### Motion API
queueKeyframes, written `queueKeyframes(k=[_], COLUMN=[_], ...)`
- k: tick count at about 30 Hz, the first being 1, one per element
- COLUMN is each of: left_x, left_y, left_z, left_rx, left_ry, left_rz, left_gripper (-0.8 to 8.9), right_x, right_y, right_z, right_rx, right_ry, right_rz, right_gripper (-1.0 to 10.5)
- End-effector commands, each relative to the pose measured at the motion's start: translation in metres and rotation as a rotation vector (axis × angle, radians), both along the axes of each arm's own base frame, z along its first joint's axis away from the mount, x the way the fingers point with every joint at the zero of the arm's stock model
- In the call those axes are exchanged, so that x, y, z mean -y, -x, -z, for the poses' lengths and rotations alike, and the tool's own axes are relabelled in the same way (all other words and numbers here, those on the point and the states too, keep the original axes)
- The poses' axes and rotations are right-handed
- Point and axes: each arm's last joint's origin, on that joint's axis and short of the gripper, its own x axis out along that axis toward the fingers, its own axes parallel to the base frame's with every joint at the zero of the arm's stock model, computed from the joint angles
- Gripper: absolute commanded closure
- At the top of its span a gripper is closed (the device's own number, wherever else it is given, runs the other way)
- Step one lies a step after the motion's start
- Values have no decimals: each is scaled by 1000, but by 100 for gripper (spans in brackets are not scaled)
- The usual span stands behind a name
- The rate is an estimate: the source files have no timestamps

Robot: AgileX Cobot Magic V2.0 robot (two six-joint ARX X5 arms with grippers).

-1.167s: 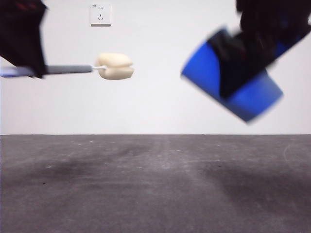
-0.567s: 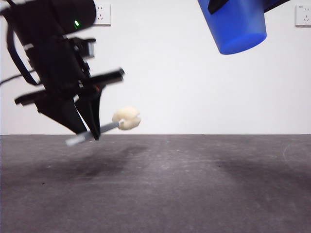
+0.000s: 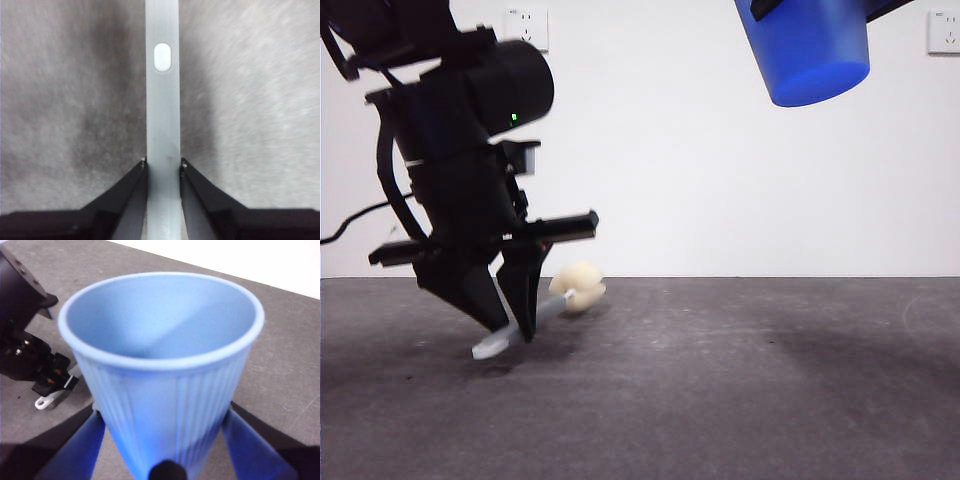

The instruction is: Pick up the cup brush,pick up the cup,insert the brush into the cup,clean the cup,put the cup brush back,put the cup back to the fixed position on the table

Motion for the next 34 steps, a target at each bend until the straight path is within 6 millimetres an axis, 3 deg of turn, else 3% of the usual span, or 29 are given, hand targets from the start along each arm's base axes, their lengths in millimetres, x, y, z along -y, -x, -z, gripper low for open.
queueKeyframes(k=[1,9,13,15,24,29,34], left_x=[2,4,5,6,7,3,-6], left_y=[0,-1,1,2,7,13,27], left_z=[8,8,8,9,6,-13,-51], left_rx=[0,18,7,-2,-42,-8,82], left_ry=[2,-4,-2,-7,31,42,51], left_rz=[-10,-16,-7,-1,34,47,122], left_gripper=[822,797,582,532,528,528,528], right_x=[0,0,0,0,0,-5,-6], right_y=[0,0,0,0,0,-14,-47], right_z=[-2,-3,-3,-3,-3,1,16], right_rx=[4,2,-4,-6,-10,-3,-50], right_ry=[-30,-40,-56,-60,-78,-88,-104], right_rz=[6,9,16,17,28,76,115], right_gripper=[964,964,964,964,964,964,964])
